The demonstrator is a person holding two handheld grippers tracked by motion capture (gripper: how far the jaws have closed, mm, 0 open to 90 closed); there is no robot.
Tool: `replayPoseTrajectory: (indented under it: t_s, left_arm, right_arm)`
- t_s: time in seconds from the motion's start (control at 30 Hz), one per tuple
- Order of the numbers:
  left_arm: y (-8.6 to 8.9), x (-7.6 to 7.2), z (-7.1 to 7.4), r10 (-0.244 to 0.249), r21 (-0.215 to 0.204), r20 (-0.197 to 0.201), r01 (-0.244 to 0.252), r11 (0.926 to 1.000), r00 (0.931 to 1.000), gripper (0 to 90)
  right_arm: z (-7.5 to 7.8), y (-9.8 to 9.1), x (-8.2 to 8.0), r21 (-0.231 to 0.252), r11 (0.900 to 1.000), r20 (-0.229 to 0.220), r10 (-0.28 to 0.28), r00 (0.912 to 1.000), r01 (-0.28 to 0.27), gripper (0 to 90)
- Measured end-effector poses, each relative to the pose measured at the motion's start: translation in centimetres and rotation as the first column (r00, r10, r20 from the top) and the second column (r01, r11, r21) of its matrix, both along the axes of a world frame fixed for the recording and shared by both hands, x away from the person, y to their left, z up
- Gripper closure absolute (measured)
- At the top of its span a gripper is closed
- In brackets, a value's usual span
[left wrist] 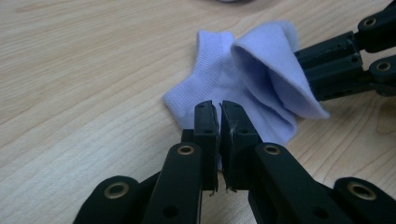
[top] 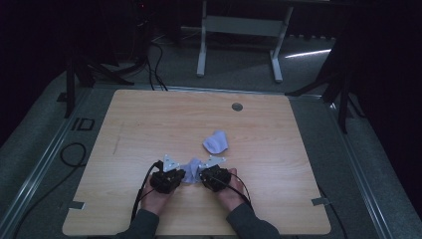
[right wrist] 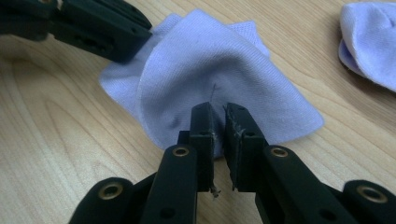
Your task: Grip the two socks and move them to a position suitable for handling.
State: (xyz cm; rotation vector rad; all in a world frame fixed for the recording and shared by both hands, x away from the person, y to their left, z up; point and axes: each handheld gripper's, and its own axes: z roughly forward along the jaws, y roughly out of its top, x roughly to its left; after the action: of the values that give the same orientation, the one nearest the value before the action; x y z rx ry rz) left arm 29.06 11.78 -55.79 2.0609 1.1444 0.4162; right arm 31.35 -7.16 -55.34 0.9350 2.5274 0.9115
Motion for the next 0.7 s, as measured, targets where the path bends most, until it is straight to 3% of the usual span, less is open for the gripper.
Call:
replayPoseTrajectory:
  t_s: [0.1, 0.23, 0.5, 0.57, 0.7]
  left_arm:
    - [-0.4, 0.0, -0.3, -0.014, 0.04, -0.001, 0.014, 0.9991, 0.9999, 85.7]
    - [-0.4, 0.0, -0.3, -0.017, 0.044, -0.005, 0.017, 0.9989, 0.9998, 87.8]
    - [-0.4, 0.0, -0.3, -0.016, 0.043, -0.006, 0.016, 0.999, 0.9999, 88.2]
    - [-0.4, 0.0, -0.3, -0.015, 0.044, -0.007, 0.015, 0.9989, 0.9999, 88.2]
    - [-0.4, 0.0, -0.3, -0.012, 0.041, -0.006, 0.013, 0.9991, 0.9999, 88.2]
  right_arm:
    - [0.0, 0.0, 0.1, 0.002, 1.0, -0.005, 0.007, 1.0, -0.007, 79.5]
    - [0.2, -0.3, 0.2, 0.017, 0.9997, -0.027, 0.018, 0.9995, -0.017, 75.4]
    - [1.8, -0.5, -0.9, 0.058, 0.9975, 0.017, 0.038, 0.9991, -0.039, 70.0]
    - [2.4, -0.4, -1.4, 0.073, 0.9947, 0.036, 0.07, 0.9969, -0.073, 69.0]
    - [2.4, 0.1, -1.5, 0.067, 0.9931, 0.036, 0.095, 0.9949, -0.097, 68.6]
